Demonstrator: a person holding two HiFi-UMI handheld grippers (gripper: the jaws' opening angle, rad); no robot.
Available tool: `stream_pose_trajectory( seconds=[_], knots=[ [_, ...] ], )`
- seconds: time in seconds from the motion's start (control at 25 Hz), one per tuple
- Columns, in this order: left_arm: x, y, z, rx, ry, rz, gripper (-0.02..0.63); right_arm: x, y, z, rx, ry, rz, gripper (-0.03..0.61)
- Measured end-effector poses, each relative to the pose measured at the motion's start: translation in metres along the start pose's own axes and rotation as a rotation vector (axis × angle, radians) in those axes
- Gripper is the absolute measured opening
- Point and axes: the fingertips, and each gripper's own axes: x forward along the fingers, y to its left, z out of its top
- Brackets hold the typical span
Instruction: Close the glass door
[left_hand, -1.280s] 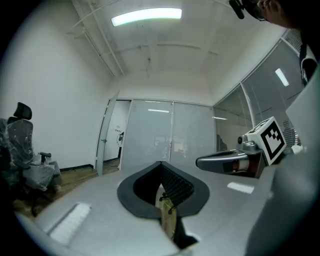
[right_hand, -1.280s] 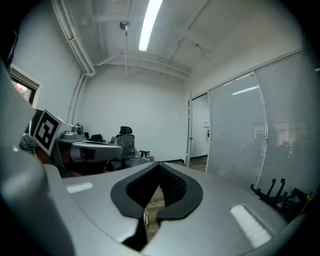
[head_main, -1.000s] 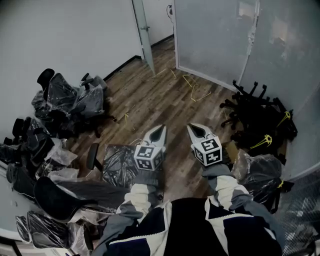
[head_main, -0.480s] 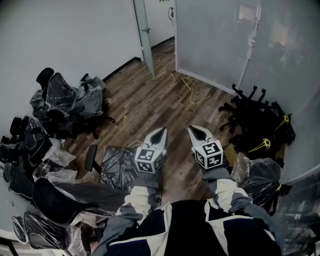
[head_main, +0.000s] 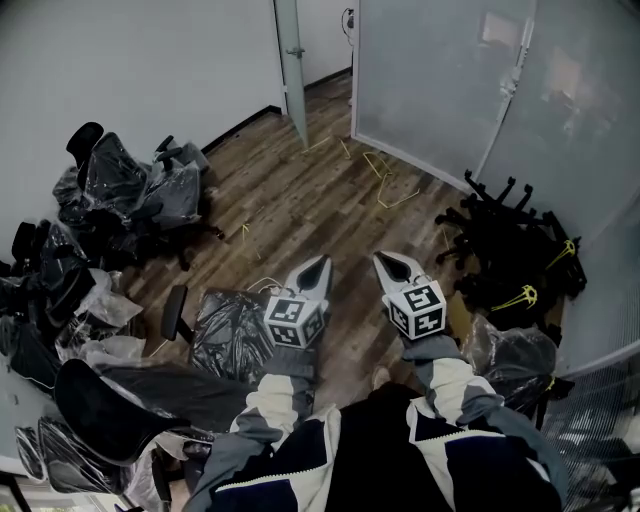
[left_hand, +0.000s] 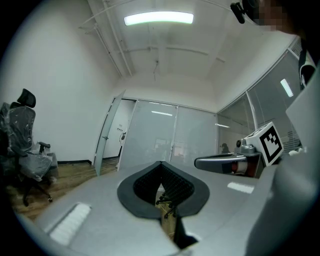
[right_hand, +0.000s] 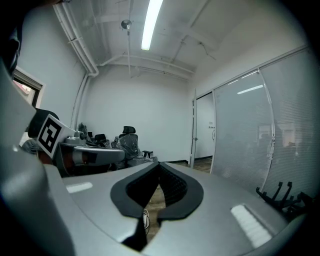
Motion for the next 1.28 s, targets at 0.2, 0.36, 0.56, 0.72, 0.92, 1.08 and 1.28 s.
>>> stream_pose_trajectory(
  seconds=[0.2, 0.36, 0.56, 0.72, 0.92, 1.08, 1.28],
  knots=[
    [0.019, 0.015, 0.001, 0.005, 0.006, 0.026, 0.003, 0.021, -0.020, 0.002, 0.015, -0.008, 0.011, 0.006],
    [0.043, 0.025, 0.001, -0.026, 0.003, 0.024, 0.003, 0.046, -0.042, 0.001, 0.042, -0.017, 0.036, 0.007],
    [0.092, 0.043, 0.006, 0.002, 0.023, 0.042, 0.003, 0.084, -0.075, 0.008, 0.055, -0.035, 0.075, 0.008],
    [0.142, 0.062, 0.010, 0.032, 0.035, 0.059, 0.003, 0.114, -0.121, 0.015, 0.094, -0.056, 0.094, 0.008],
    [0.222, 0.081, 0.011, 0.056, 0.072, 0.069, 0.003, 0.154, -0.177, 0.021, 0.108, -0.076, 0.122, 0.008],
    [0.280, 0.095, 0.007, 0.061, 0.091, 0.068, 0.003, 0.184, -0.216, 0.015, 0.101, -0.056, 0.143, 0.008],
    [0.334, 0.109, 0.005, 0.059, 0.080, 0.078, 0.003, 0.213, -0.266, 0.007, 0.081, -0.018, 0.151, 0.008]
  ],
)
